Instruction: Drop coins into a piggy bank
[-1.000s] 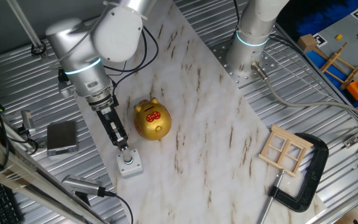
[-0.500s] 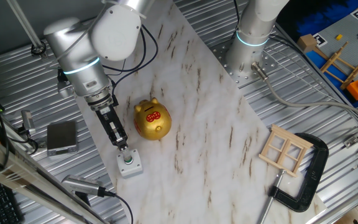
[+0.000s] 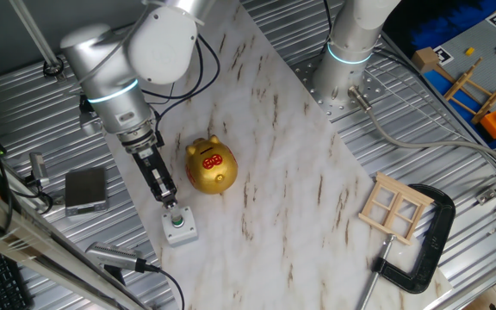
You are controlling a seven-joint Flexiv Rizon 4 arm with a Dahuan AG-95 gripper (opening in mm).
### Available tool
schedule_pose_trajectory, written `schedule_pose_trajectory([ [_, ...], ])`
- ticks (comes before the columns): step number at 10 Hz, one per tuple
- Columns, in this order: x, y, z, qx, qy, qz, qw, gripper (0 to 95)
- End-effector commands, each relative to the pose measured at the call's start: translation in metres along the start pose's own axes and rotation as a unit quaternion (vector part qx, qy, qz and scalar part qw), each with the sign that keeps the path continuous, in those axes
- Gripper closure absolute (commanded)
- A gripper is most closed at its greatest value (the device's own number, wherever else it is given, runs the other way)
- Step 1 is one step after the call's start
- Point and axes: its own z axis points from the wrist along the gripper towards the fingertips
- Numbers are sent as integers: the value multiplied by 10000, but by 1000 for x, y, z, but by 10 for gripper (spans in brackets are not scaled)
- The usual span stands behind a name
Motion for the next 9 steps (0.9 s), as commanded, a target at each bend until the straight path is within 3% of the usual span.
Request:
schedule_pose_trajectory([
  [1, 1, 2, -2, 37, -5, -8, 10000, 950],
  [5, 5, 7, -9, 126, 34, -31, 9999, 950],
  [6, 6, 7, -11, 221, 69, -116, 9997, 950],
  [7, 9, 8, -15, 478, 156, -304, 9983, 950],
  [9, 14, 9, -24, 785, 326, -429, 9955, 950],
])
